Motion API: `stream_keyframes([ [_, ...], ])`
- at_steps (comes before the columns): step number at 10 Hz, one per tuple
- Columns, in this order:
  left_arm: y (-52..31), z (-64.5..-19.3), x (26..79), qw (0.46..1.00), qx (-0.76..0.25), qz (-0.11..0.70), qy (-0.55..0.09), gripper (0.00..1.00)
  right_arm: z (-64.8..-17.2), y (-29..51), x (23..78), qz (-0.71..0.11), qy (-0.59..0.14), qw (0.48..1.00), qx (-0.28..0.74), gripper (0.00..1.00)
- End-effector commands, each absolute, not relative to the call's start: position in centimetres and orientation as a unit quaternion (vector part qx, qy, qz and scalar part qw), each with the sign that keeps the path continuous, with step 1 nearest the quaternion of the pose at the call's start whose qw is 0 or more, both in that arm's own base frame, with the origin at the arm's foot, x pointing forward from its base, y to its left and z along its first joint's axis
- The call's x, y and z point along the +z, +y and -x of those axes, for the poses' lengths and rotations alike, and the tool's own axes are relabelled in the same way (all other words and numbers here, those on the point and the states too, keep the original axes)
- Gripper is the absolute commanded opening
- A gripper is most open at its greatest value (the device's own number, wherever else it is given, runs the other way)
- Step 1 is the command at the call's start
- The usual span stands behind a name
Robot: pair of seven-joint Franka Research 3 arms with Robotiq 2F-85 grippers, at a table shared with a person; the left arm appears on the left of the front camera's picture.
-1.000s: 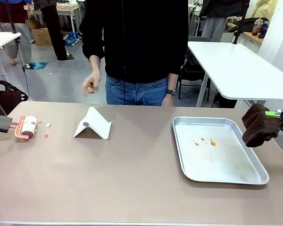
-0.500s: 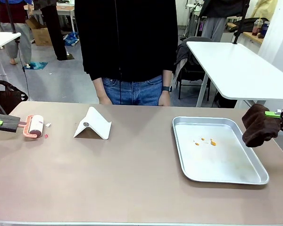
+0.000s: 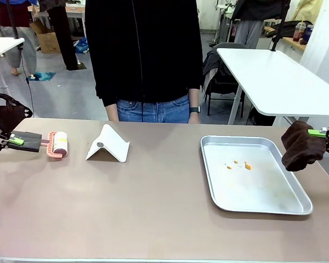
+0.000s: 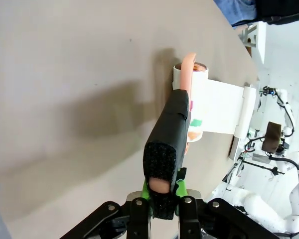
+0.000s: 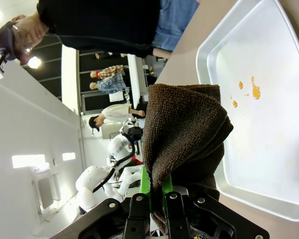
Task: Clean the surface of the table.
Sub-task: If a person points to the right, clean the right side of the table with your right hand, and if they point to the left, clean the left side with your left hand.
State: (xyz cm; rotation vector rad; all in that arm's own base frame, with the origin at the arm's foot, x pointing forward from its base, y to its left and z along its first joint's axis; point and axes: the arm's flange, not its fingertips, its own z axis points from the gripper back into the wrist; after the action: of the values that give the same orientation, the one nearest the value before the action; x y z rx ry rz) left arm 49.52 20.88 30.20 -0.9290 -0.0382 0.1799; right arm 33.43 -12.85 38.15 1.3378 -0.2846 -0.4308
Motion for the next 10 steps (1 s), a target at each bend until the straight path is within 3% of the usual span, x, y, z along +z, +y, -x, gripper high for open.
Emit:
stream_keyframes([
  [1, 19.2, -48.7, 29.0, 0.903, 0.077, 0.423, 0.014, 0.20, -33.5, -12.7, 38.5, -0.613, -0.131, 0.755, -0.195, 0.00],
  [6, 19.8, -48.6, 31.4, 0.873, 0.040, 0.486, -0.007, 0.20, -33.5, -12.7, 38.5, -0.613, -0.131, 0.755, -0.195, 0.00],
  [10, 23.3, -44.8, 37.0, 0.814, -0.023, 0.578, -0.054, 0.20, -33.5, -12.7, 38.5, -0.613, -0.131, 0.755, -0.195, 0.00],
])
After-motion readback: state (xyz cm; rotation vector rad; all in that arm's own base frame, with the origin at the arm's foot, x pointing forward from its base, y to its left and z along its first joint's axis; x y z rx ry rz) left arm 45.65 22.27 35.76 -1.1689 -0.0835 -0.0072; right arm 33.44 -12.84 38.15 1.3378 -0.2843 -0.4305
